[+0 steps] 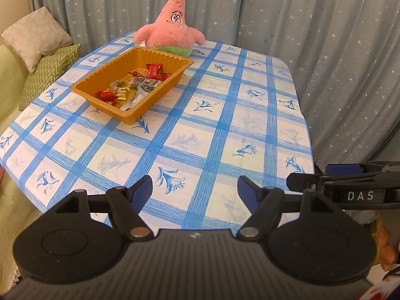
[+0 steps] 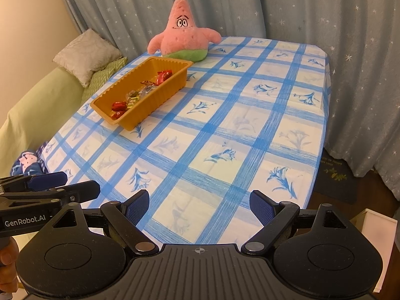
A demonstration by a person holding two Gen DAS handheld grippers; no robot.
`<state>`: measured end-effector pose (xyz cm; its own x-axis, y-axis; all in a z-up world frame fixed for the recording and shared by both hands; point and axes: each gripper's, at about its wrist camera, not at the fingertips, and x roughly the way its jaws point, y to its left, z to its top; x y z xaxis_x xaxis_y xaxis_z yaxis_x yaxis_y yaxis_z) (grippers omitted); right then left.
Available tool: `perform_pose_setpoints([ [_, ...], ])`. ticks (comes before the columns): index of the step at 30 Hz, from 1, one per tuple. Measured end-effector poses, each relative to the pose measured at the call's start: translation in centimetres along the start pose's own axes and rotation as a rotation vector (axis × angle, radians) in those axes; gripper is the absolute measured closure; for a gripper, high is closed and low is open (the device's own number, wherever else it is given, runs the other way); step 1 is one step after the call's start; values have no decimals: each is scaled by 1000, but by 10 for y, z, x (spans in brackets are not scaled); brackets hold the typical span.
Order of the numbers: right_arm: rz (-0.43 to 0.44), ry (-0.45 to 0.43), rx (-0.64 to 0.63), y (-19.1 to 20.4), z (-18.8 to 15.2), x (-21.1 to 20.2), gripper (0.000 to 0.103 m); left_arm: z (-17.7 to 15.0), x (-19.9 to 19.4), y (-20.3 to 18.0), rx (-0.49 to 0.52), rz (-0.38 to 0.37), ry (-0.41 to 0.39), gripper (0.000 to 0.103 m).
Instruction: Organize snacks
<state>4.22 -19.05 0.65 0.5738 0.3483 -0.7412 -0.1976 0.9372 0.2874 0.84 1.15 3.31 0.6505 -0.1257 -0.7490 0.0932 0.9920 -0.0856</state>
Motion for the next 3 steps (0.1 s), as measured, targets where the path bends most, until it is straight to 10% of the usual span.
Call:
perform_pose_setpoints([
  [3,-1,4,2,2,1,1,16,3,4,4,-2,1,8,27],
])
